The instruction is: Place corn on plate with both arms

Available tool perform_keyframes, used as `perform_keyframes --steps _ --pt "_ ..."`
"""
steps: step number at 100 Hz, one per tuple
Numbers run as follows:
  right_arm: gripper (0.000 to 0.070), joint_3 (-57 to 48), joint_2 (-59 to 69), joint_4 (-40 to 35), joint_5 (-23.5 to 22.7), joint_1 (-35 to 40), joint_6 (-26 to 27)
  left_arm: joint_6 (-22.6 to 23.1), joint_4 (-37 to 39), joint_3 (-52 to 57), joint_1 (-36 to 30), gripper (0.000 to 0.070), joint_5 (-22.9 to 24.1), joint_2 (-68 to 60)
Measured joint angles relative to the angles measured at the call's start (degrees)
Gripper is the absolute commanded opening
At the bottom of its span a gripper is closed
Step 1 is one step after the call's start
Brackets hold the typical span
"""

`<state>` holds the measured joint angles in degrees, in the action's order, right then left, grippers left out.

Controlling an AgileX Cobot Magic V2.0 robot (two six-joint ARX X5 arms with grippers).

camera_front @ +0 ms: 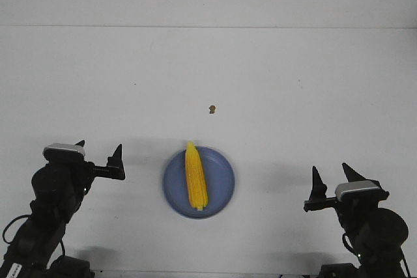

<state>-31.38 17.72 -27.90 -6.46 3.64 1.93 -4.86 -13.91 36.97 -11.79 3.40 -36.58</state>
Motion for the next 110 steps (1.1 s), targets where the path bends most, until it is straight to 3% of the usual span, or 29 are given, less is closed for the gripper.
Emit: perform_keyframes --steps 21,25,35,44,56,110 --pt "0.0497 0.0 -3.9 0.3 0.8 0.0 0.0 -2.3 -1.0 -6.8 0.0 0.0700 1.3 8.4" --pt "0.0485 0.0 -3.8 0.1 1.6 0.0 0.0 -2.6 -0.4 -6.8 0.0 0.0670 1.4 9.2" --pt "0.0383 0.0 -3.7 0.4 3.8 0.0 0.0 -2.8 0.2 -6.6 0.0 0.0515 1.4 10.8" --pt "0.0273 0.0 -3.7 0.5 7.6 0.0 0.2 -3.1 0.2 -6.6 0.0 0.0334 1.4 11.3" --pt "0.0004 0.0 -3.7 0.5 9.5 0.0 0.5 -3.3 0.0 -6.6 0.0 0.0001 1.4 11.4" --pt "0.0000 0.0 -3.7 0.5 9.5 0.0 0.5 -3.4 -0.2 -6.6 0.0 0.0016 1.4 11.6"
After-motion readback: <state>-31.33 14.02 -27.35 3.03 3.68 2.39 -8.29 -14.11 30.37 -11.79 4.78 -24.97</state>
